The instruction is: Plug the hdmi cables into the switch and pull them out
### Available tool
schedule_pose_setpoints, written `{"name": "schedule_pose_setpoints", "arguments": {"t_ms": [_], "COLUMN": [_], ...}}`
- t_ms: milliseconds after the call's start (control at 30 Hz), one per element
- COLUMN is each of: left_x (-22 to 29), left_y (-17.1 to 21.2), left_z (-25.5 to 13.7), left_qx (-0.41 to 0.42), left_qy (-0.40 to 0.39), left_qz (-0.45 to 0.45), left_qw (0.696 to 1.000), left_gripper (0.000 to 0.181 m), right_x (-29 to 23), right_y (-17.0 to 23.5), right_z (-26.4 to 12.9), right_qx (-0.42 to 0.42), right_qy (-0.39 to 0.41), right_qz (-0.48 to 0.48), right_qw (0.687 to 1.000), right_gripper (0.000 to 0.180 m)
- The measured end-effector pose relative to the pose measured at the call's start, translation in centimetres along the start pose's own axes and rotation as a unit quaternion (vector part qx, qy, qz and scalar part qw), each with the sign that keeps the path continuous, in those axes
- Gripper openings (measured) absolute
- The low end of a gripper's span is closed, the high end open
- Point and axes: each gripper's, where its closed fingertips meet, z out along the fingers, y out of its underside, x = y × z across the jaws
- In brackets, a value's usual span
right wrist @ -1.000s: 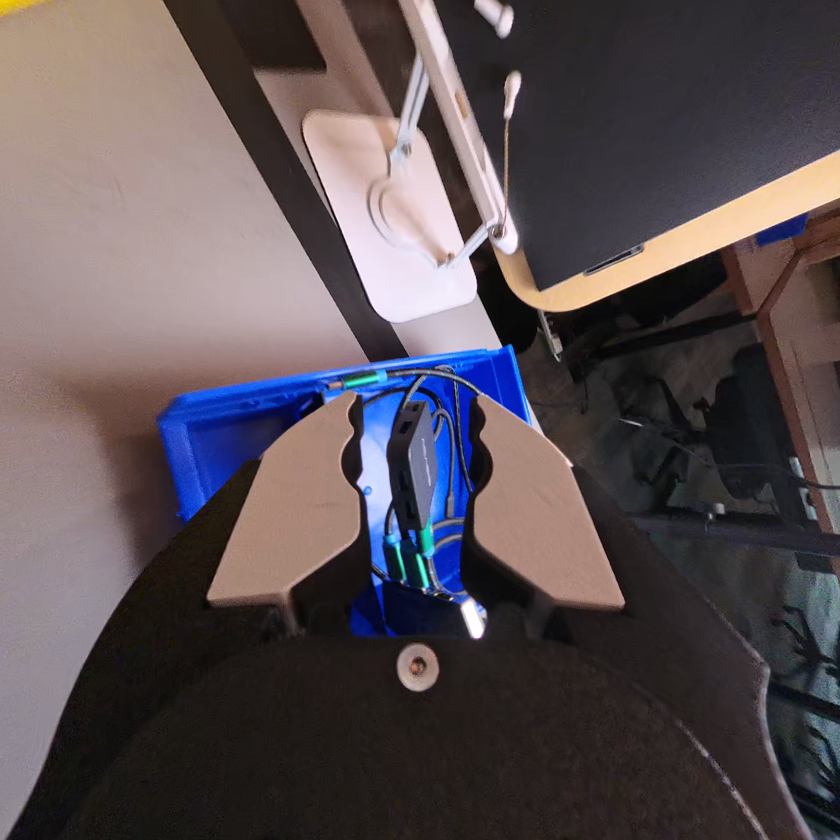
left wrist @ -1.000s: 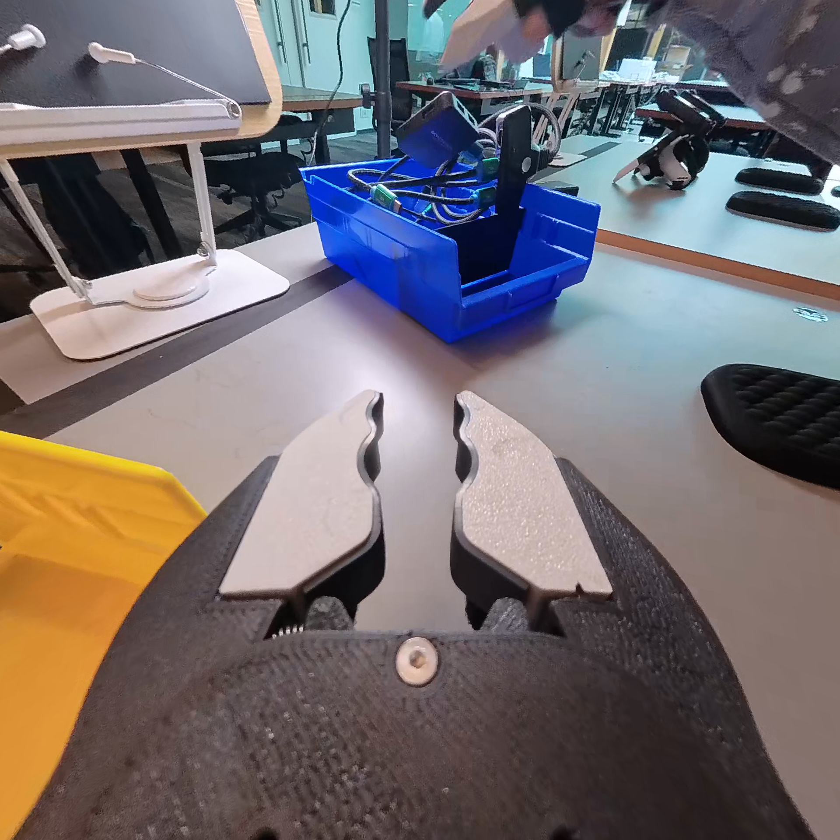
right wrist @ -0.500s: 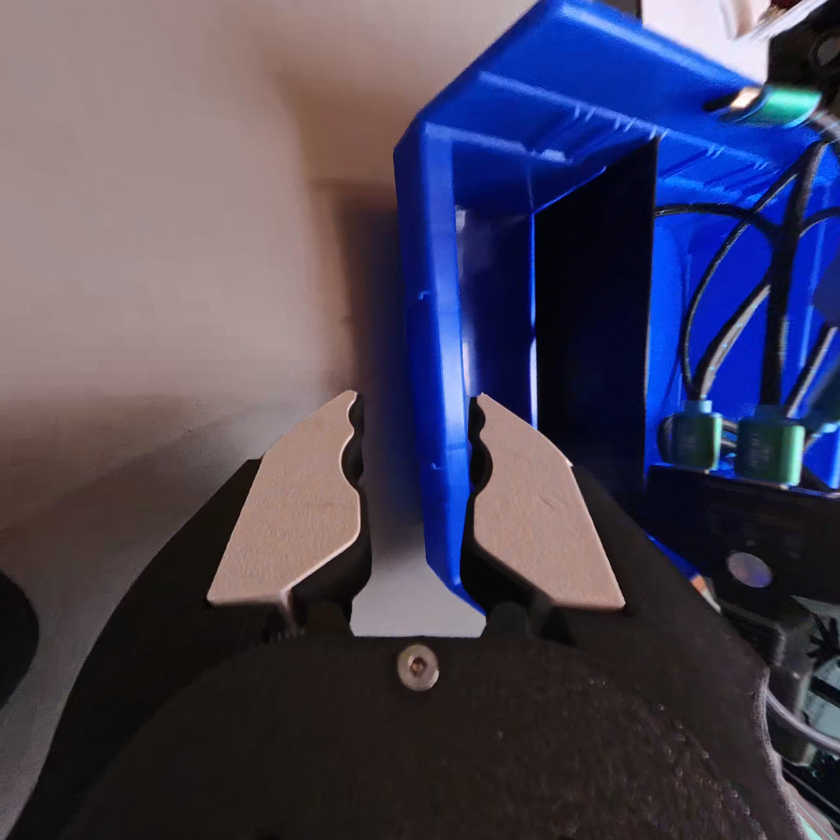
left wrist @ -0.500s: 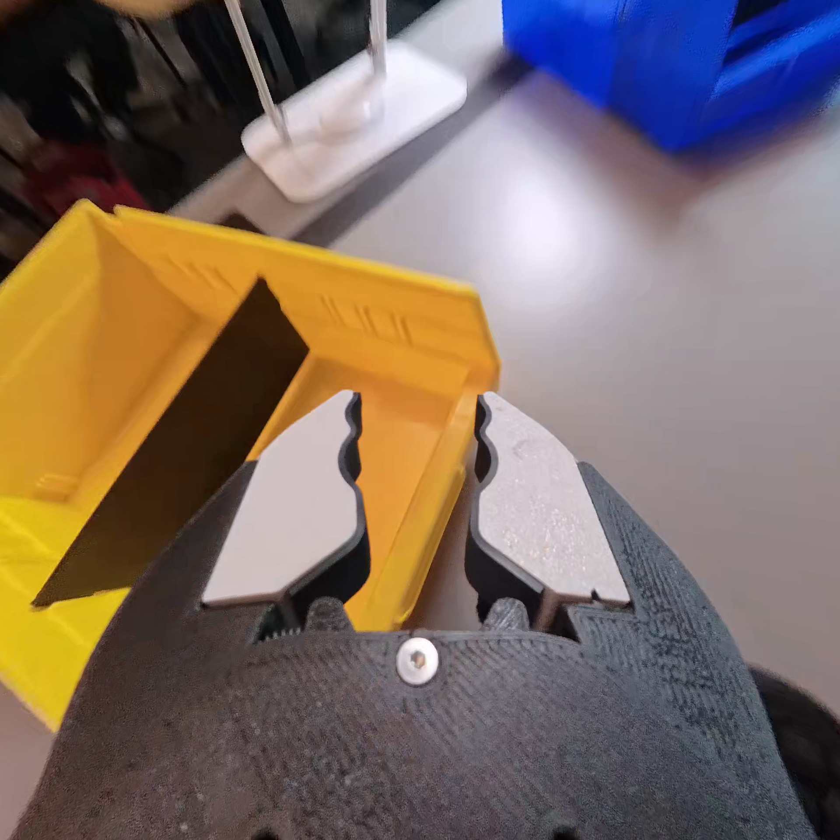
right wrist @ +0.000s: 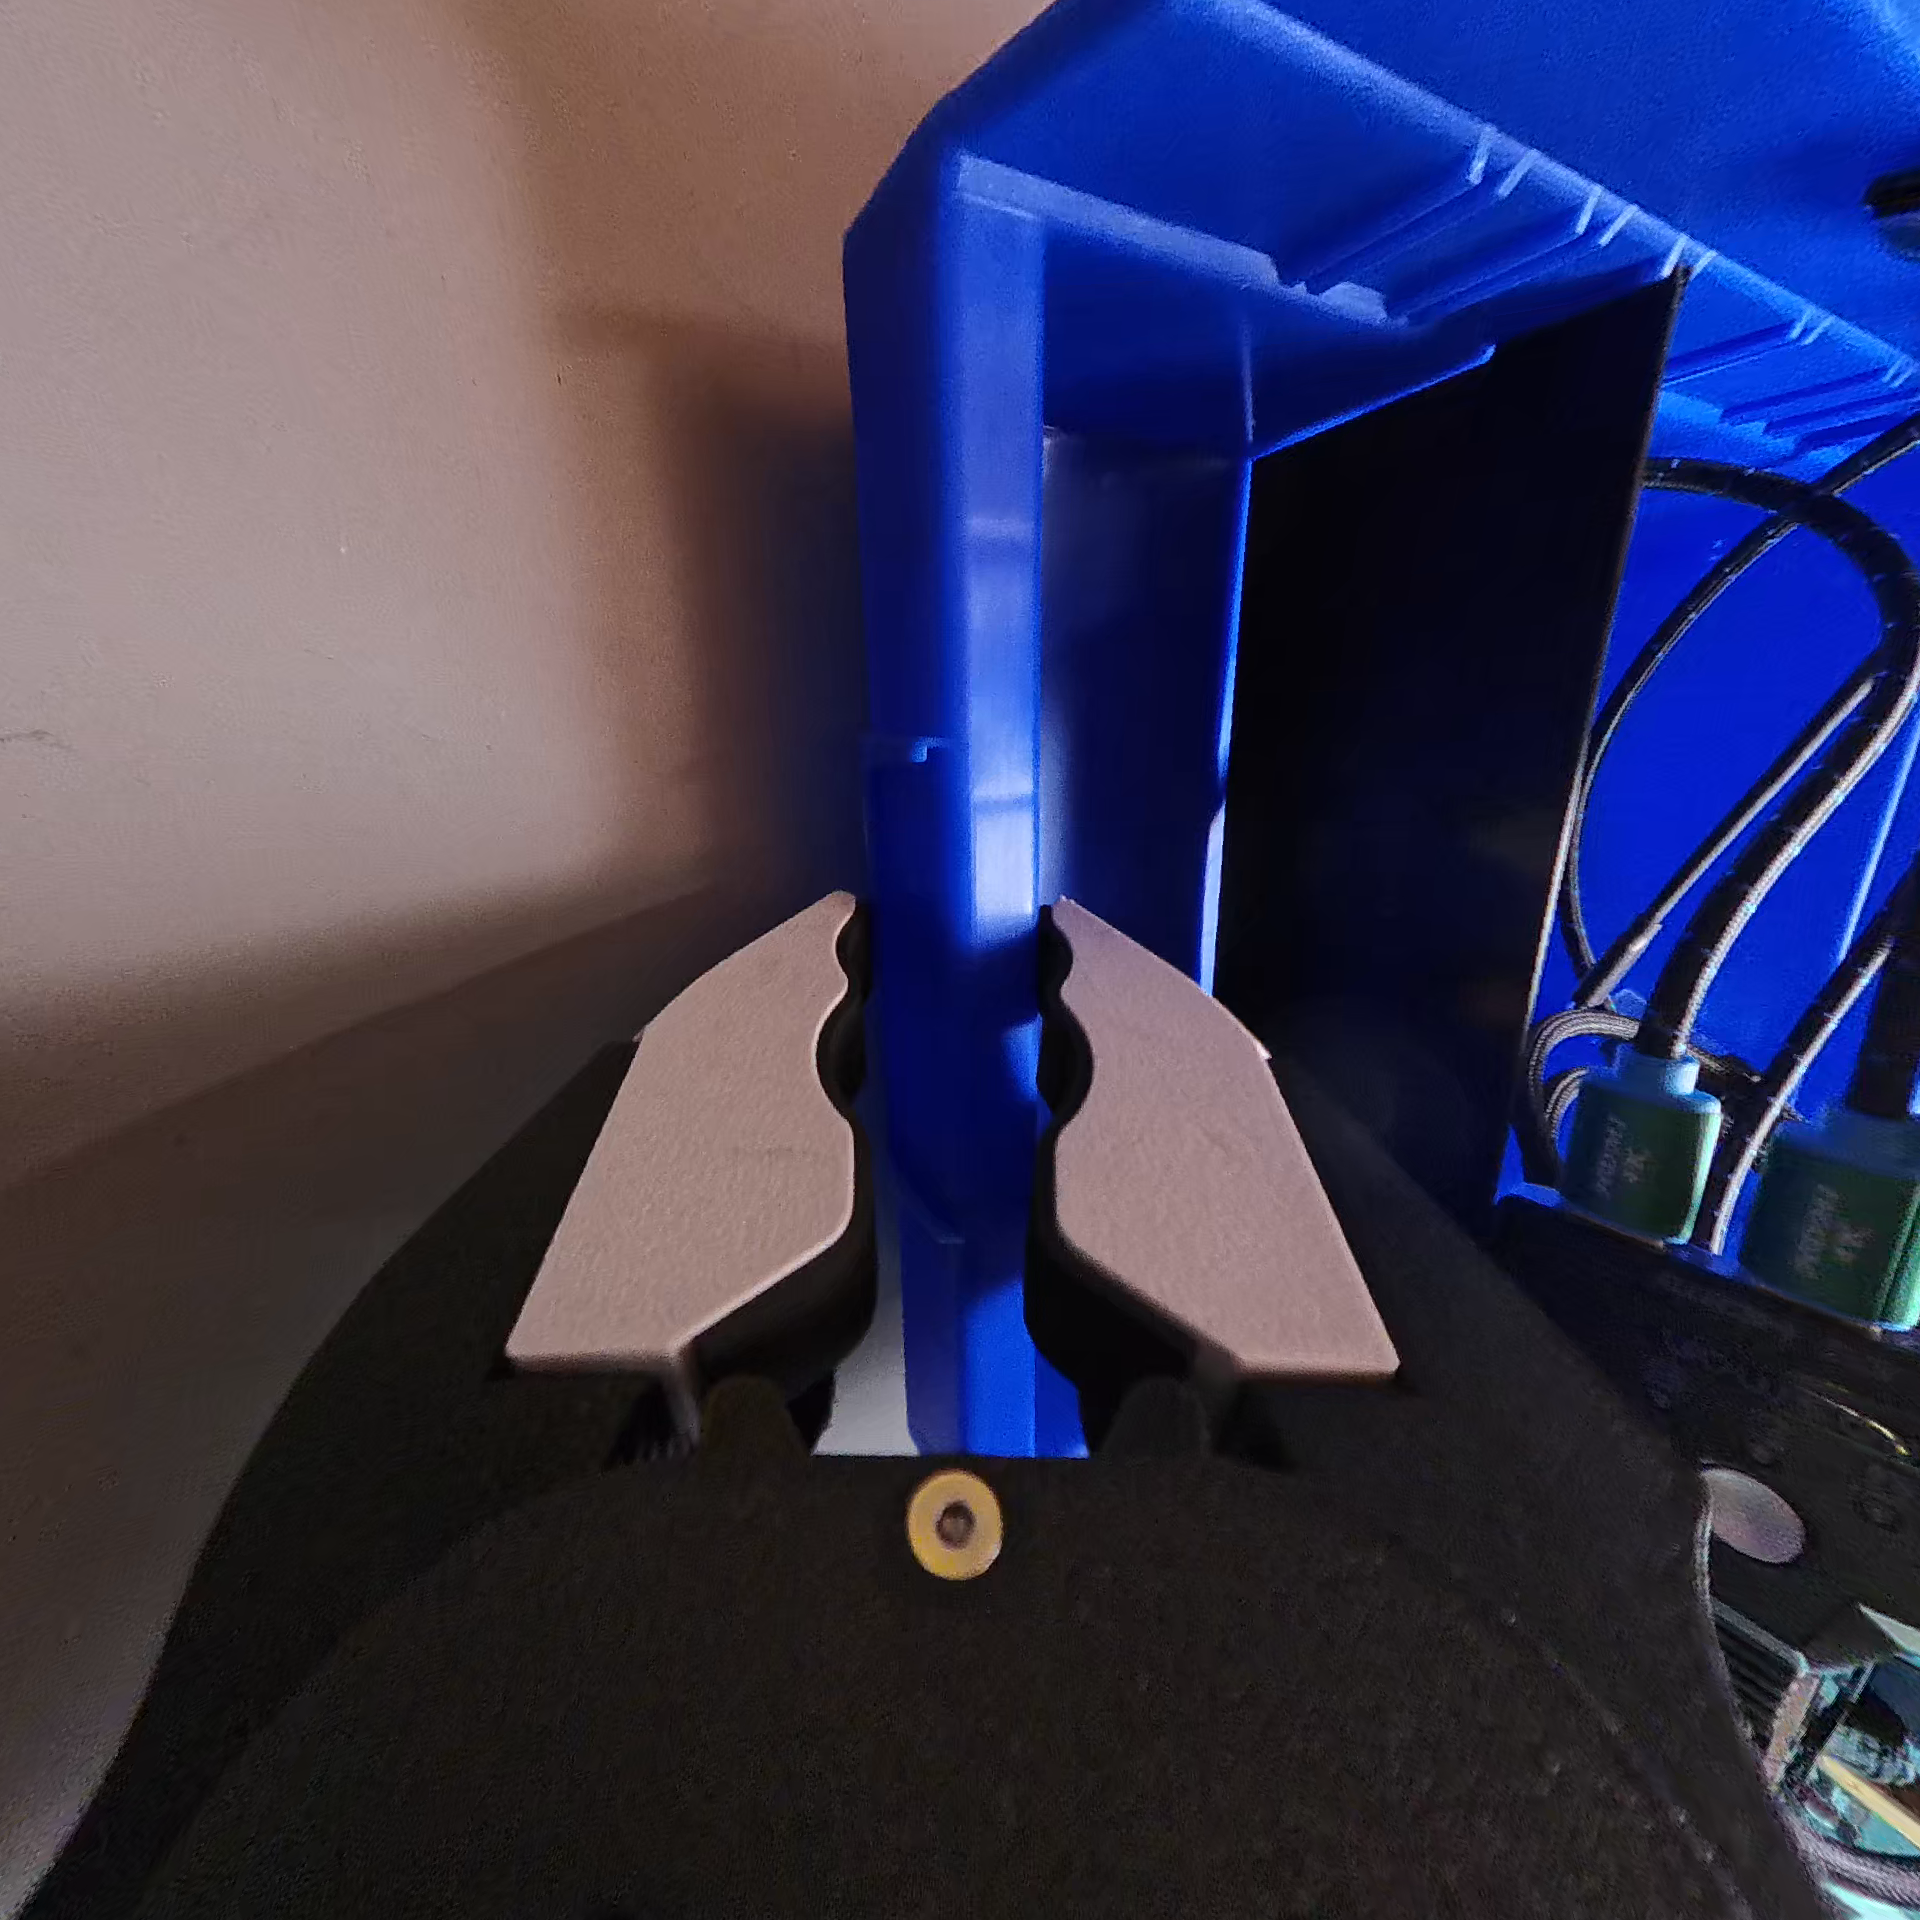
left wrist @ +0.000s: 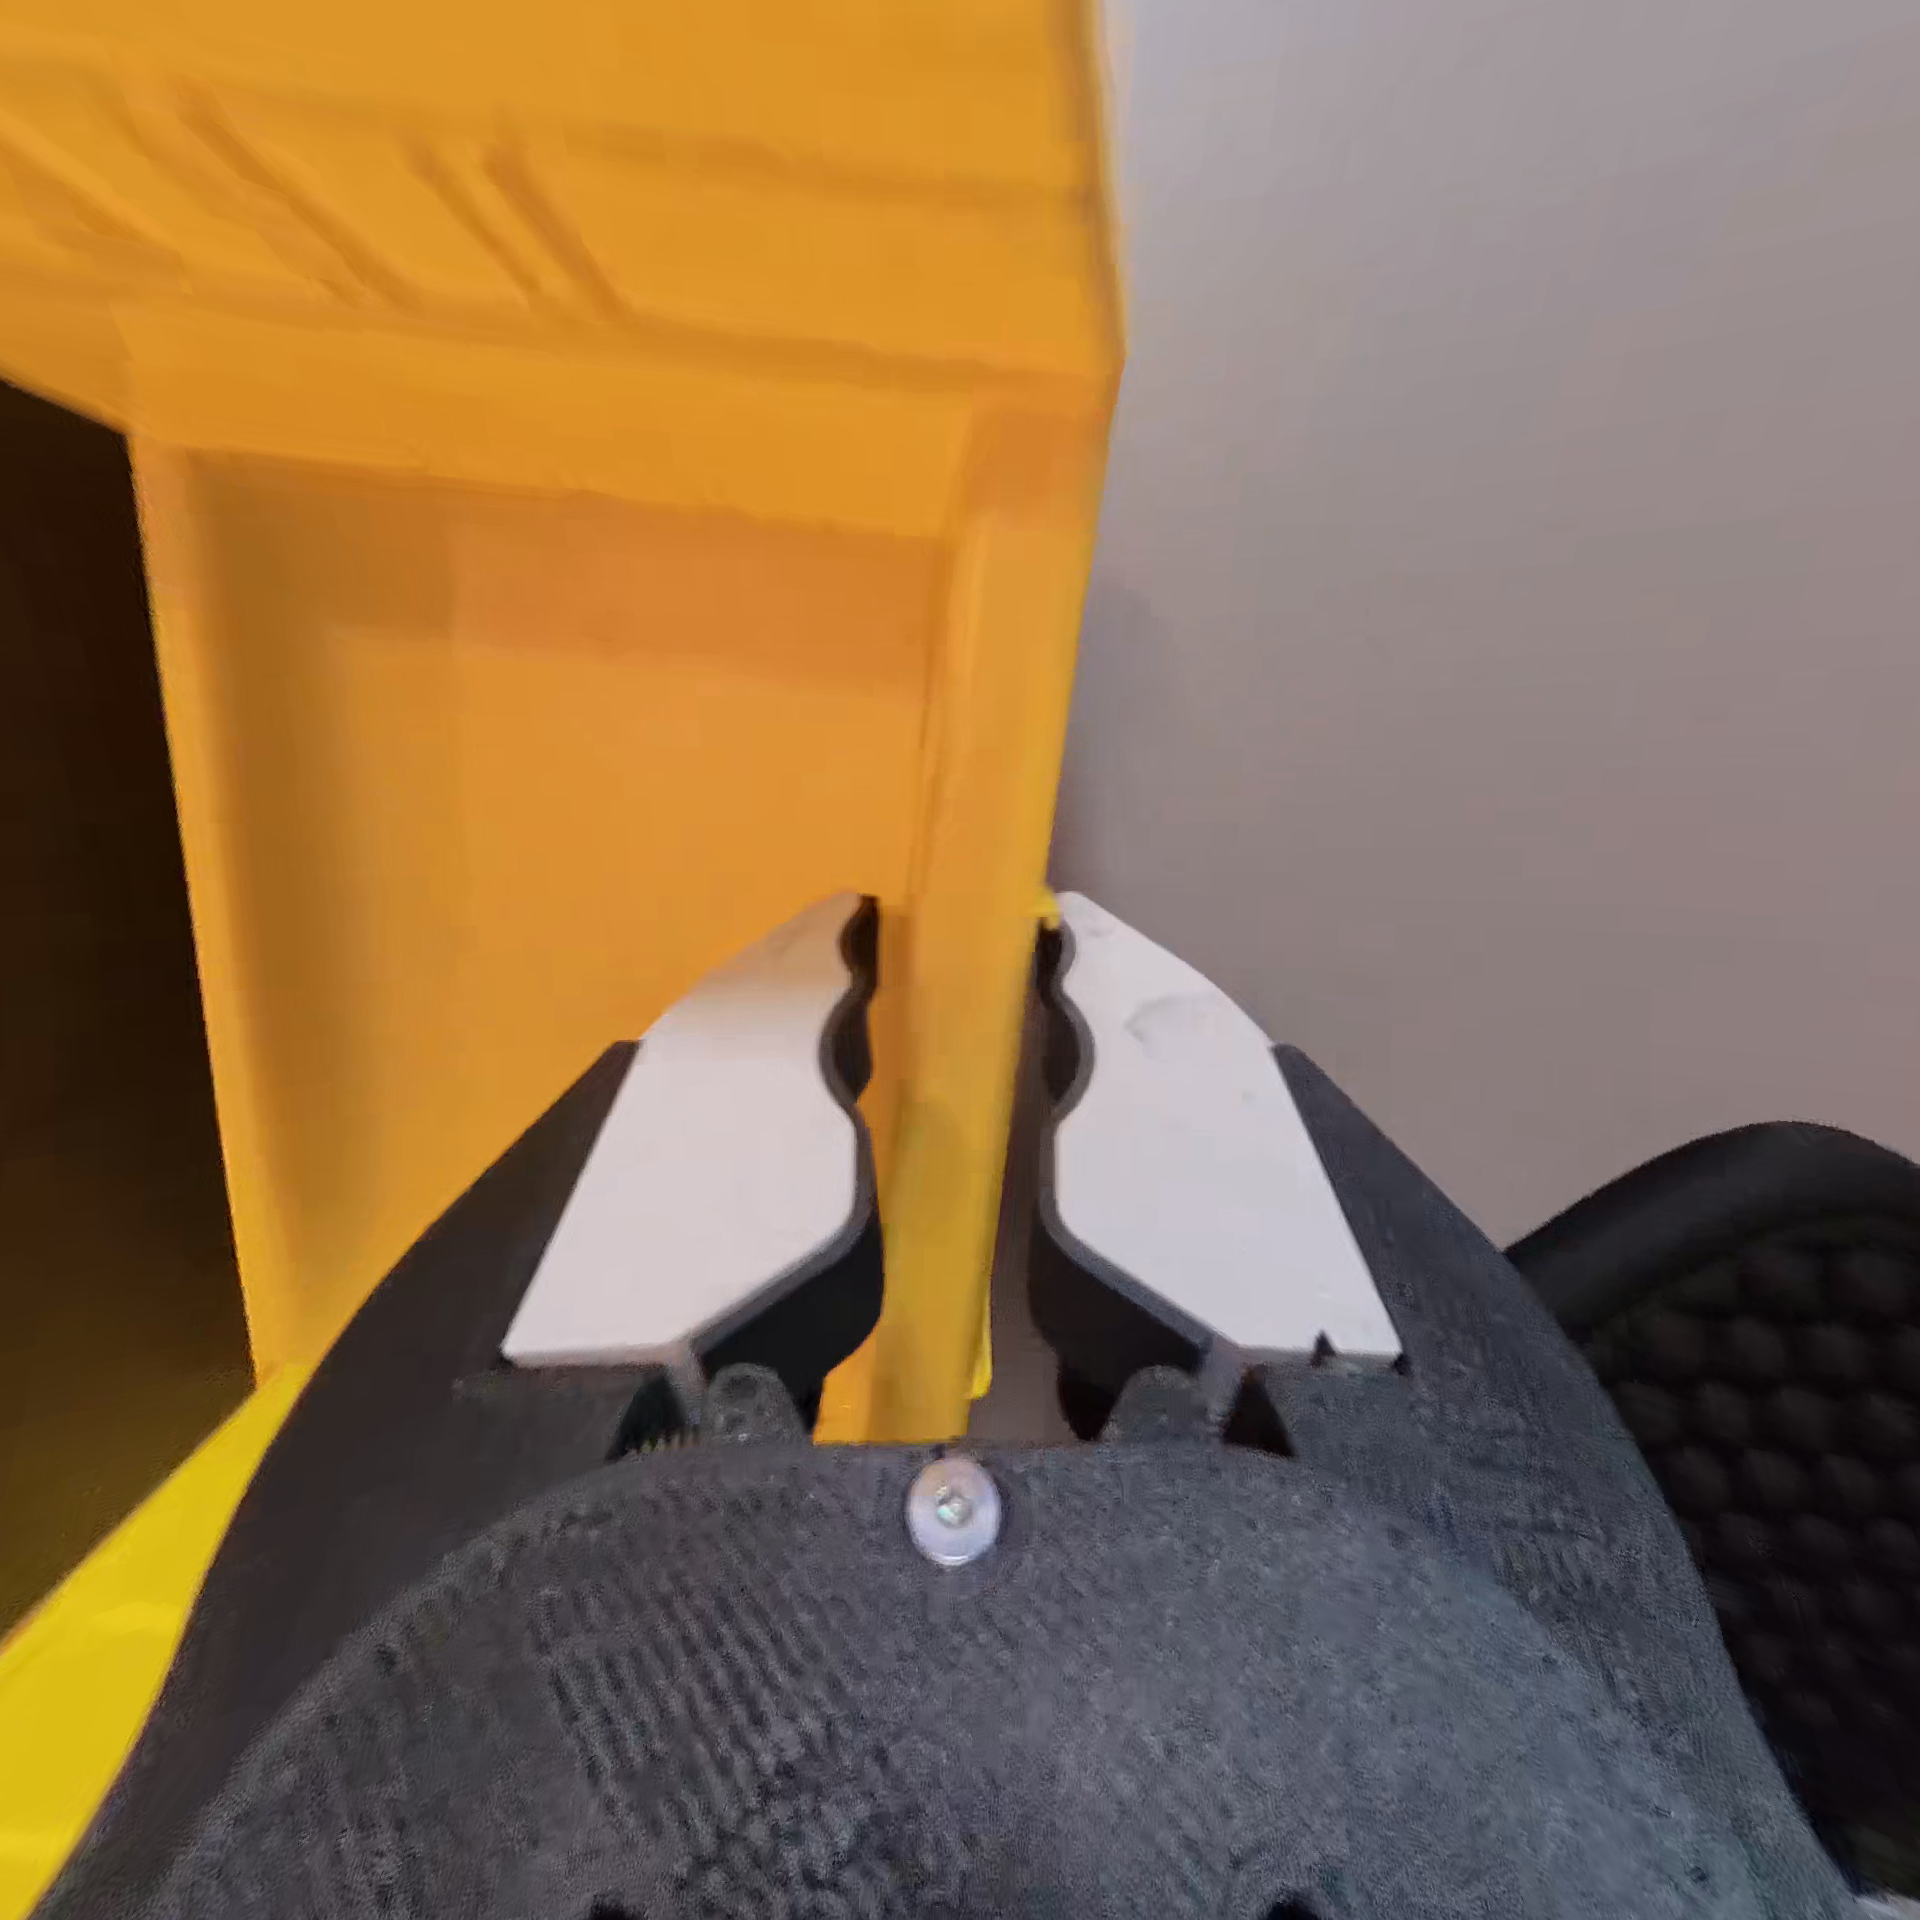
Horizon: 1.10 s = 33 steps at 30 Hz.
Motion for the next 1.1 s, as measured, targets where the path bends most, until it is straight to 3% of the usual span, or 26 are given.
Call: {"name": "schedule_pose_setpoints", "arguments": {"t_ms": [33,167,533,633,767,900,1033,1100], "left_x": [-0.1,0.0,7.6,8.4,10.9,16.4,21.5,22.6], "left_y": [-0.7,-3.2,-10.9,-12.6,-14.4,-14.2,-15.1,-16.2], "left_z": [0.2,0.9,3.0,2.7,-0.9,-4.4,-4.8,-3.8], "left_qx": [0.011,0.025,0.055,0.084,0.219,0.339,0.418,0.433], "left_qy": [-0.013,-0.066,-0.043,-0.054,-0.058,0.056,0.106,0.082], "left_qz": [0.017,0.054,0.246,0.263,0.228,0.122,0.023,-0.013], "left_qw": [1.0,0.996,0.967,0.96,0.947,0.931,0.902,0.898], "left_gripper": [0.024,0.024,0.027,0.028,0.027,0.037,0.052,0.061], "right_x": [0.0,-1.3,-11.8,-14.3,-15.9,-12.4,-9.7,-9.8], "right_y": [-0.1,-0.8,-3.8,-3.7,-4.7,0.0,6.5,6.9], "right_z": [0.0,-0.7,-6.2,-8.2,-14.4,-18.9,-19.0,-17.2], "right_qx": [0.006,0.025,0.084,0.105,0.243,0.312,0.337,0.333], "right_qy": [0.002,0.008,0.002,0.001,-0.014,0.082,0.147,0.125], "right_qz": [0.002,0.0,-0.064,-0.067,0.06,0.245,0.438,0.481], "right_qw": [1.0,1.0,0.994,0.992,0.968,0.914,0.82,0.801], "right_gripper": [0.029,0.029,0.03,0.031,0.03,0.029,0.035,0.043]}}
